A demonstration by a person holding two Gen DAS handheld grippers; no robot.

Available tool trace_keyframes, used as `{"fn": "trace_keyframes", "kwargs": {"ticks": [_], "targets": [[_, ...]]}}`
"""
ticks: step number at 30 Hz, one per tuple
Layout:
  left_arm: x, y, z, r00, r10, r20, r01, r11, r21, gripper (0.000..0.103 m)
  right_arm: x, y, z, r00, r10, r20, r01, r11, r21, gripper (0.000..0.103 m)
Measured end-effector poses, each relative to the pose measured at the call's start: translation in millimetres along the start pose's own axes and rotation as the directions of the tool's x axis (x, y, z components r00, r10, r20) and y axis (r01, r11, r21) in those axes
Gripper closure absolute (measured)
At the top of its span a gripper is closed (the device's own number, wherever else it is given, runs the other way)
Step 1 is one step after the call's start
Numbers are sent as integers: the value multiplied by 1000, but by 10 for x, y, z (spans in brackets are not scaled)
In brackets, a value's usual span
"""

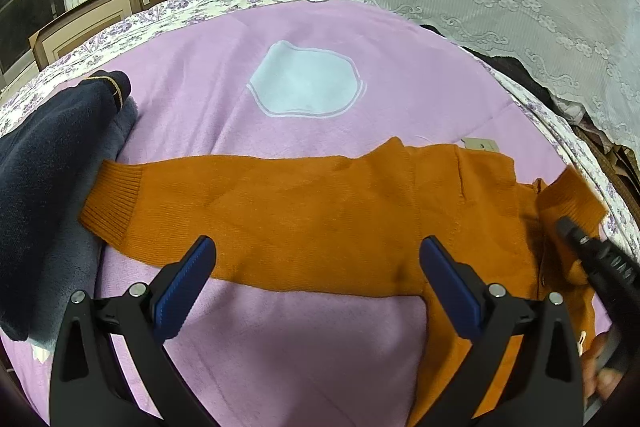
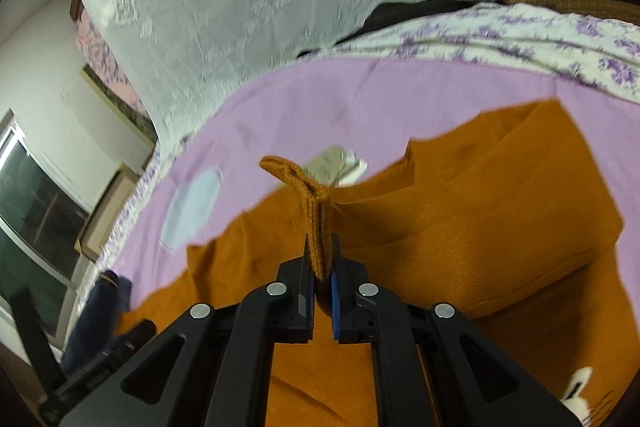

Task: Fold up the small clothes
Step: 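Lift the sleeve cuff with the right gripper and fold it across the cardigan body, then open the right gripper to release the sleeve on the body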

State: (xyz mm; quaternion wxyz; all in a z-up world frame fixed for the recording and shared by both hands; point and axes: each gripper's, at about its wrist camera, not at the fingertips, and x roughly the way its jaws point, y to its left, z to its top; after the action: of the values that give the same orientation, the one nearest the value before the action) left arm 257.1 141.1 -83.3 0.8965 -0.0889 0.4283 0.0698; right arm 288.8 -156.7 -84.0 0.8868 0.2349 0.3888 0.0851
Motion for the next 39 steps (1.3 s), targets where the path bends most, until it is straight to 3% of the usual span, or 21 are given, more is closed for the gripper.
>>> {"fn": "trace_keyframes", "kwargs": {"ticks": [4, 8, 12, 16, 21, 25, 31, 35, 39], "targets": [[28, -13, -3, 1000, 9, -4, -9, 1000, 9, 4, 182, 73, -146, 997, -33, -68, 30, 998, -46, 88], [57, -4, -4, 1000, 11, -11, -11, 1000, 9, 4, 270, 133, -240, 993, -39, -113, 27, 994, -106, 61], [65, -1, -11, 1000, 9, -15, -9, 1000, 10, 4, 170, 292, -314, 994, -35, -105, 13, 979, -202, 49], [76, -6, -17, 1000, 10, -18, -10, 1000, 15, 4, -33, 314, -323, 997, 0, -81, -19, 971, -238, 48], [88, -20, -30, 1000, 15, -19, -15, 1000, 23, 4, -212, 210, -239, 995, -97, 33, 102, 955, -279, 48], [110, -66, -51, 999, 24, -21, -23, 999, 44, 4, -106, 15, -232, 989, -150, -4, 144, 958, -248, 48], [140, -89, -70, 999, 35, -28, -34, 998, 54, 4, 79, -132, -267, 987, -146, -73, 129, 971, -202, 48], [148, -101, -81, 999, 38, -31, -36, 998, 57, 4, 12, -141, -224, 989, -132, -64, 117, 973, -197, 48], [145, -121, -90, 999, 41, -27, -39, 997, 65, 4, -157, -269, 48, 986, -164, 3, 162, 970, -181, 48]]}}
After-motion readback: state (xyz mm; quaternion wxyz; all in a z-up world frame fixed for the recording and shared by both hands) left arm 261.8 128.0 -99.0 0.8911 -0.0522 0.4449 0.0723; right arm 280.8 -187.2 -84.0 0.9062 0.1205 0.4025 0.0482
